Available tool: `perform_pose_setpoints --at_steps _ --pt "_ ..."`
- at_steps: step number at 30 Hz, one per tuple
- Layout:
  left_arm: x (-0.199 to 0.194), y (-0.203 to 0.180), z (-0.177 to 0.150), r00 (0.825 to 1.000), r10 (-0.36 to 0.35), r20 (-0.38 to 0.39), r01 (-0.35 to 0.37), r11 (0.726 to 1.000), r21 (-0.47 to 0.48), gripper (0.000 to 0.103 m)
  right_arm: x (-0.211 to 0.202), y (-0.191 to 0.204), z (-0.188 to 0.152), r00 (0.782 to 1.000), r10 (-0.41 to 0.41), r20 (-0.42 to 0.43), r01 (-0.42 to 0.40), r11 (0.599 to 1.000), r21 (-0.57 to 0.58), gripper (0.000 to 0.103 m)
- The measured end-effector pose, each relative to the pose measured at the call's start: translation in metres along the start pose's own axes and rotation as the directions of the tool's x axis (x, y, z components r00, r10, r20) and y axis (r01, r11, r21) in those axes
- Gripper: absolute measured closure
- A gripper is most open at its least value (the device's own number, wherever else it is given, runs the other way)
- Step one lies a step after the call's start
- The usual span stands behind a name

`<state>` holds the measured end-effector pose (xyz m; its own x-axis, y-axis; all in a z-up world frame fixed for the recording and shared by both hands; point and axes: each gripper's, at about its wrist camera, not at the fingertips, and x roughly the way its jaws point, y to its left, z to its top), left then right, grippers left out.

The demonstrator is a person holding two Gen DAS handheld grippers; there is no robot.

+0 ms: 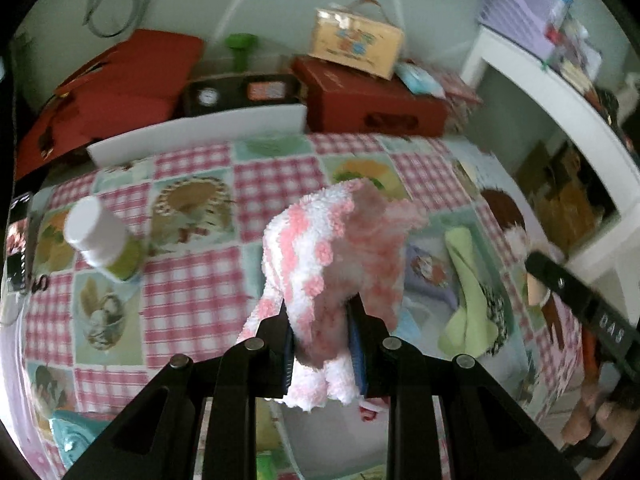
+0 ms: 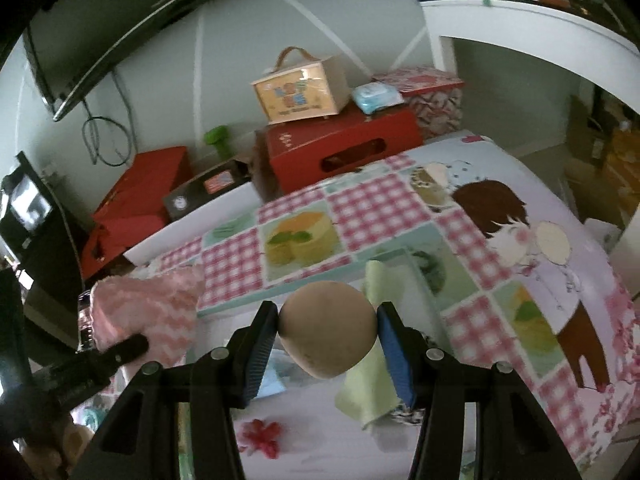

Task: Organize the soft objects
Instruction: 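Carry the pink towel in the left gripper while the right gripper carries the sponge over the tray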

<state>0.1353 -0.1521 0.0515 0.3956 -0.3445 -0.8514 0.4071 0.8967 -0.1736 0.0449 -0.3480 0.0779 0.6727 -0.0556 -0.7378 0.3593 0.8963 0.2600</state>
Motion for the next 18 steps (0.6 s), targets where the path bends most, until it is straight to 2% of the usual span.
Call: perform_pose_setpoints --at_steps 7,18 --pt "0.019 -0.027 -0.008 0.999 0.009 -0.048 -0.006 0.998 0.063 0.079 0.013 -0.009 -0.002 0.999 -0.013 -0.036 0.013 1.000 0.003 0.047" --pt "0.041 -0.032 -0.016 0.993 0.055 -0.100 -0.047 0.996 0.081 0.079 0.041 0.007 -0.014 0.993 0.007 -0.120 -0.014 0.998 -0.057 0.047"
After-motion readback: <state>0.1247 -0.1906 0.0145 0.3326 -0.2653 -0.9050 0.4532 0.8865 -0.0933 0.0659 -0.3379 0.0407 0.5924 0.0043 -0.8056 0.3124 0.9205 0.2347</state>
